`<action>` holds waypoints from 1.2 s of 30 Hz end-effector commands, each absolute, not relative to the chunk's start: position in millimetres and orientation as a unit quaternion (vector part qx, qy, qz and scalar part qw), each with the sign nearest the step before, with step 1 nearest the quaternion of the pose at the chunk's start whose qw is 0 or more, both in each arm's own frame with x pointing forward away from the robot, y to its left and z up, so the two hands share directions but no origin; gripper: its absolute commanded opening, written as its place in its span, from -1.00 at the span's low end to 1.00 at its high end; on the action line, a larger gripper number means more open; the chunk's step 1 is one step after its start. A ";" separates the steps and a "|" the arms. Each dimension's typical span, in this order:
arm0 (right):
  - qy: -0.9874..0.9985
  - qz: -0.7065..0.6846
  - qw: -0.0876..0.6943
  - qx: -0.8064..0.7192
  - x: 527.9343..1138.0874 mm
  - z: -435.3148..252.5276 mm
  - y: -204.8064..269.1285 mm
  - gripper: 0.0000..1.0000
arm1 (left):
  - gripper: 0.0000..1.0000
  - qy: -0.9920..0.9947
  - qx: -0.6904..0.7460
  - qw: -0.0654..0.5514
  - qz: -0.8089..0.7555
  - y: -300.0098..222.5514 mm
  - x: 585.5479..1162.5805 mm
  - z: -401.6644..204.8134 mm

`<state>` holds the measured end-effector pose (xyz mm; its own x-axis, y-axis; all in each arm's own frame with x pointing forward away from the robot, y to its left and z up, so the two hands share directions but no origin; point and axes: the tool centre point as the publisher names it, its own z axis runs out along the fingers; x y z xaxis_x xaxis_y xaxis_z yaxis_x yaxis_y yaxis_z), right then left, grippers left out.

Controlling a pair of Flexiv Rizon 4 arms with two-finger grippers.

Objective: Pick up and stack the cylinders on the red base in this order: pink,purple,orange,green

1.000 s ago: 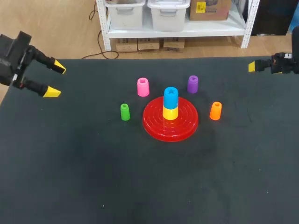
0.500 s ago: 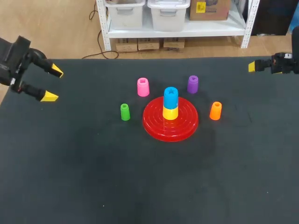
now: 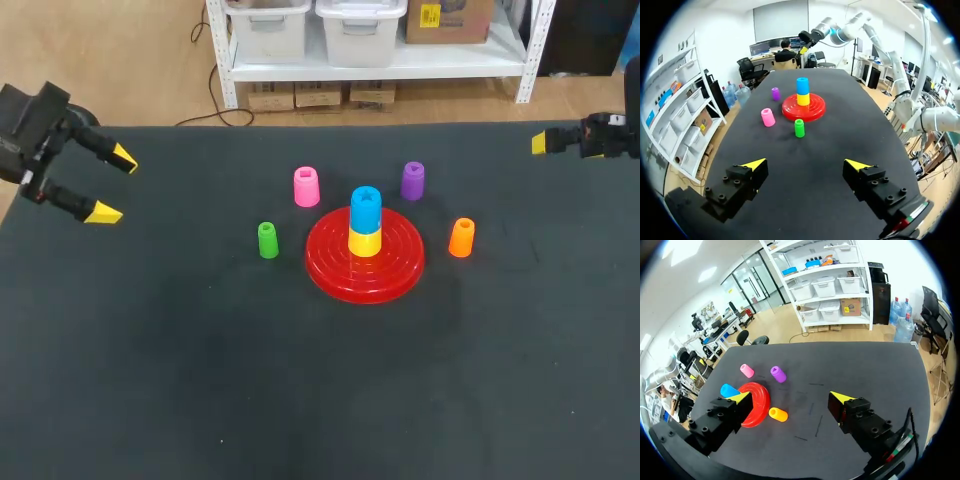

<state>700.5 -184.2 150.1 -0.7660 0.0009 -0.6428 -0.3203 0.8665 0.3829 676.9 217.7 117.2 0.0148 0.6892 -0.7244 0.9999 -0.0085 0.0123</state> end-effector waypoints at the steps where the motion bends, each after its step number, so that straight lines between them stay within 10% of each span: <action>1: 0.908 0.243 0.330 -0.088 700.3 150.3 -184.4 1.00 | 1.00 0.649 0.649 0.285 -0.276 215.5 677.6 112.4; 18: 0.912 0.221 0.320 -0.129 706.7 164.3 -185.1 1.00 | 1.00 0.641 0.657 0.285 -0.275 210.9 674.7 113.3; 36: 0.859 0.107 0.279 -0.415 750.6 231.8 -27.4 1.00 | 1.00 0.641 0.657 0.285 -0.275 210.9 674.7 113.3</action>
